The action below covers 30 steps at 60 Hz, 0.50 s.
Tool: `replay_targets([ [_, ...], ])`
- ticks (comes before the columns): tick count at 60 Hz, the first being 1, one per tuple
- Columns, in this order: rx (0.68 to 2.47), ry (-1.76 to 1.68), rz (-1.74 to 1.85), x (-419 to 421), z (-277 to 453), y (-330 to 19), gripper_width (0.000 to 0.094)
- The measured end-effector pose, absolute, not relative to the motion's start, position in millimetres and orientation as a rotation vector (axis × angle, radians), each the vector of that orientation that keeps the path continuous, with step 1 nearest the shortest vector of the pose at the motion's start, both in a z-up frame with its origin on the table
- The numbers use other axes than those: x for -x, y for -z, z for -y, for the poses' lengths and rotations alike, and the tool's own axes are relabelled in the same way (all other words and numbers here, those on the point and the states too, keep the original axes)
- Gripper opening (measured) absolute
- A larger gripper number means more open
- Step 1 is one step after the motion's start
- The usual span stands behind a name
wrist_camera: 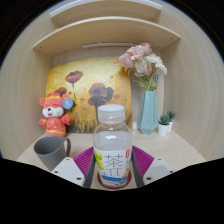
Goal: Pour water
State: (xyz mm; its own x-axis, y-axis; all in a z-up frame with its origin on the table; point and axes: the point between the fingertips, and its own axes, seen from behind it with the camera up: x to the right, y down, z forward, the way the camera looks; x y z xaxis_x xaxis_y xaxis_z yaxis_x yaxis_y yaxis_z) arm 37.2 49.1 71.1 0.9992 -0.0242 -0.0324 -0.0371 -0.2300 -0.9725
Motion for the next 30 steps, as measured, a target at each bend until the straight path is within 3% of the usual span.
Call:
replay_targets([
  [3,1.838,0.003,-0.059,-40,-46,-64,0.0697],
  [15,1.852,0.031,-0.070,-40,-9,-65,0.0865],
  [30,1.916,0.016,-0.062,-10,72,-58,0.0860],
])
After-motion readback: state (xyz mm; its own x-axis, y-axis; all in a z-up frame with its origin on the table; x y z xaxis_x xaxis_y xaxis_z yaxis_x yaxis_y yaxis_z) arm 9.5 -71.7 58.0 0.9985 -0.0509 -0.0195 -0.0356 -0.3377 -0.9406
